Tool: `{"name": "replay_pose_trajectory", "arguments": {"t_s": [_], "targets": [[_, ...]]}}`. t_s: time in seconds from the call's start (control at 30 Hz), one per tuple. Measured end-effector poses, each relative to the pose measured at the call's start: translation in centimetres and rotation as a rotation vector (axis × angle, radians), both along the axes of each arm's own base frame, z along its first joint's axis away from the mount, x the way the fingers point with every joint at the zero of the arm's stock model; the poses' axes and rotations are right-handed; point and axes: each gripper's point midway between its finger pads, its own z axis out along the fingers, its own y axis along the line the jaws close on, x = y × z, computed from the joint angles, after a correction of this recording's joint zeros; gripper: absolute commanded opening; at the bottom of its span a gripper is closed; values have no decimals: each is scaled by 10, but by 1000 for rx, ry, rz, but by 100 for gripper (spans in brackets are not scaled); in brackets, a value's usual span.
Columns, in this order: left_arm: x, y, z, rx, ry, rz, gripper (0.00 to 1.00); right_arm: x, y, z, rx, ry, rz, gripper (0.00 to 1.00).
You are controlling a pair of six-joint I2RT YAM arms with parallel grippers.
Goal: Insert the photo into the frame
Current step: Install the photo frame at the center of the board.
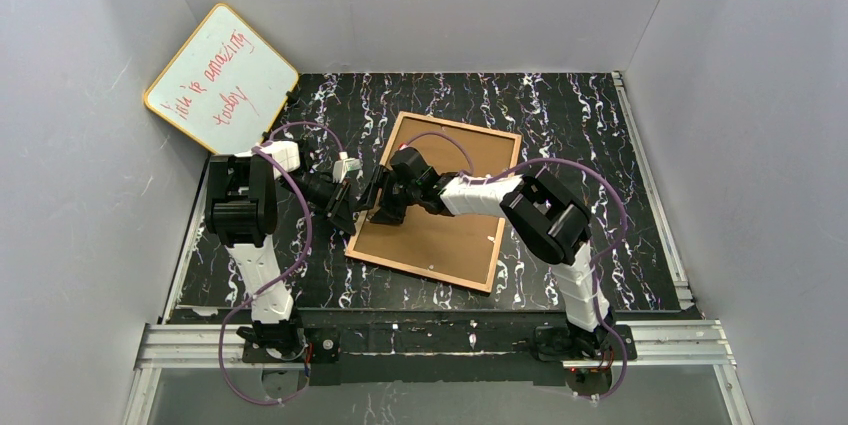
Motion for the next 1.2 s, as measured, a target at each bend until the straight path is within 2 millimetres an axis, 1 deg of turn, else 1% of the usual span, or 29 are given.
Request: {"name": "replay_pose_trajectory", "arguments": {"t_s": [0.37,0.43,0.57,0.63,0.7,0.73,0.77,0.8,0.83,0.9,0.93,1.0,1.03,1.1,1.2], "targets": [[0,0,0,-6,1,3,14,5,1,0,4,29,-54,67],[0,0,0,-7,0,3,14,6,1,-1,4,33,-61,69],[-2,0,1,-12,-3,-10,15,9,-1,3,12,15,-62,77],[-3,0,3,-15,0,-20,17,16,-5,9,12,-28,-66,81],[-2,0,7,-20,3,-26,20,29,-18,20,8,-71,-83,82],[1,0,10,-25,2,-24,24,37,-25,26,6,-90,-92,82],[3,0,13,-29,-5,-21,30,48,-35,36,10,-114,-112,82],[9,-1,17,-35,-15,-16,34,61,-46,46,15,-138,-134,81],[15,-2,21,-40,-30,-10,35,76,-58,56,22,-164,-159,81],[32,-5,29,-50,-55,17,36,100,-78,67,27,-203,-200,81],[43,-7,33,-56,-67,37,38,113,-89,69,22,-221,-220,80],[64,-10,35,-61,-90,75,42,133,-109,62,-8,-233,-249,79],[77,-11,34,-59,-100,98,44,139,-114,58,-23,-234,-253,79],[99,-13,29,-58,-111,139,45,150,-118,46,-50,-238,-245,78],[132,-17,17,-56,-112,191,44,156,-114,22,-88,-226,-210,77]]}}
